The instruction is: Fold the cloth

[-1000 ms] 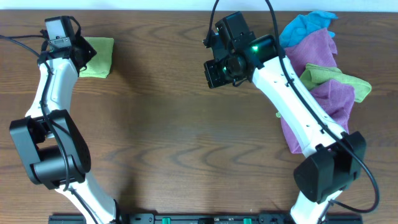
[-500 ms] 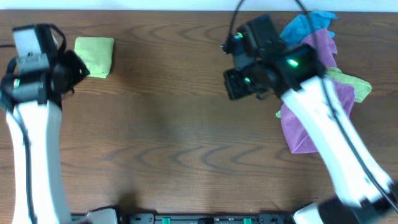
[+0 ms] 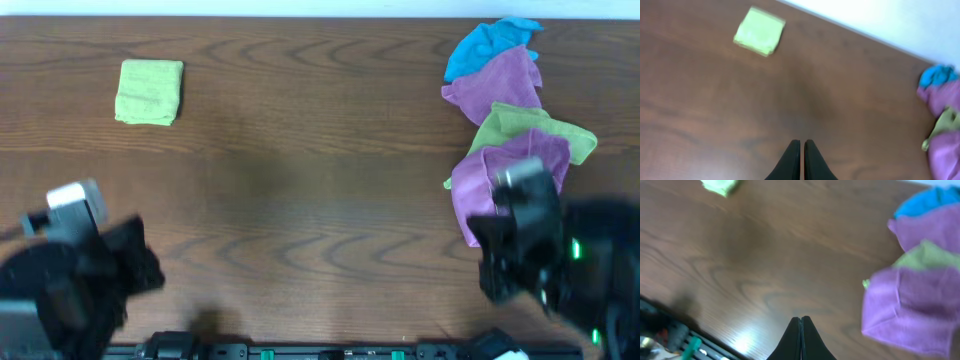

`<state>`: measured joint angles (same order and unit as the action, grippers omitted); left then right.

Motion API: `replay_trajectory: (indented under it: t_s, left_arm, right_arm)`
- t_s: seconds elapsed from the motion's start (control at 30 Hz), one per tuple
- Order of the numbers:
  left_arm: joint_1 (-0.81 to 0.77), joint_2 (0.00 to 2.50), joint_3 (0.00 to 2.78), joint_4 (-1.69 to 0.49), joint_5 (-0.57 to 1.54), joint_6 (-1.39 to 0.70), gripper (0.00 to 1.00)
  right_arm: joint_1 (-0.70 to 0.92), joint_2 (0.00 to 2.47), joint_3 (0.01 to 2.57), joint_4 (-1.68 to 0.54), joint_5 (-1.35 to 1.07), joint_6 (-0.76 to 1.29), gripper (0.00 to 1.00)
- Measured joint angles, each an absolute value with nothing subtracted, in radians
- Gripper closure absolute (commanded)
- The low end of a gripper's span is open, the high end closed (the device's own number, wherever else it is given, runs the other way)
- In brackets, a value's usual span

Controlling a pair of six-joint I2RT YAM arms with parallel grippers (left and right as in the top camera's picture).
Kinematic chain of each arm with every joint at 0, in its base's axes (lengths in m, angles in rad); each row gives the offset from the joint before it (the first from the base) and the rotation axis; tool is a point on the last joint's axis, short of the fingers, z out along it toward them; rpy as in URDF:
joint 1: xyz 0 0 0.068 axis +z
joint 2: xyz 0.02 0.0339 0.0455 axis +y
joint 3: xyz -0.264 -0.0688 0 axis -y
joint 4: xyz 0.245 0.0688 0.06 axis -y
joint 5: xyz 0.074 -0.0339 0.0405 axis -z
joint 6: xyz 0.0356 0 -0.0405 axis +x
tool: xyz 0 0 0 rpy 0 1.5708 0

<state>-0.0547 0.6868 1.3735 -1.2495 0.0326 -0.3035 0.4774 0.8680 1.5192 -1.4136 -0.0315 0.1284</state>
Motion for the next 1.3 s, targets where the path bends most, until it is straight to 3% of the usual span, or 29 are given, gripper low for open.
replay_trajectory:
  t_s: [0.13,0.17,0.2,0.23,0.27,1.3]
  left_arm:
    - [-0.056,0.585,1.280,-1.289,0.029,-0.286,0.91]
    - [-0.056,0.565,1.266,-1.291,0.029,-0.282,0.84]
    - [-0.056,0.548,1.259,-1.291,0.029,-0.277,0.66]
    - [-0.056,0.535,1.256,-1.287,0.029,-0.273,0.28]
    - [-0.056,0.522,1.255,-1.282,0.031,-0.274,0.05]
    - [-0.056,0.474,1.246,-1.380,0.028,-0.260,0.05]
  right_arm:
    - [0.477,0.709,1.318,-1.398,-0.027,0.139,0.99]
    - [0.477,0.680,1.285,-1.390,-0.025,0.147,0.90]
    - [0.477,0.657,1.266,-1.382,-0.026,0.158,0.62]
    - [0.477,0.638,1.254,-1.373,-0.024,0.166,0.30]
    - [0.477,0.619,1.248,-1.364,-0.023,0.167,0.01]
    - [0.477,0.588,1.248,-1.387,-0.022,0.176,0.01]
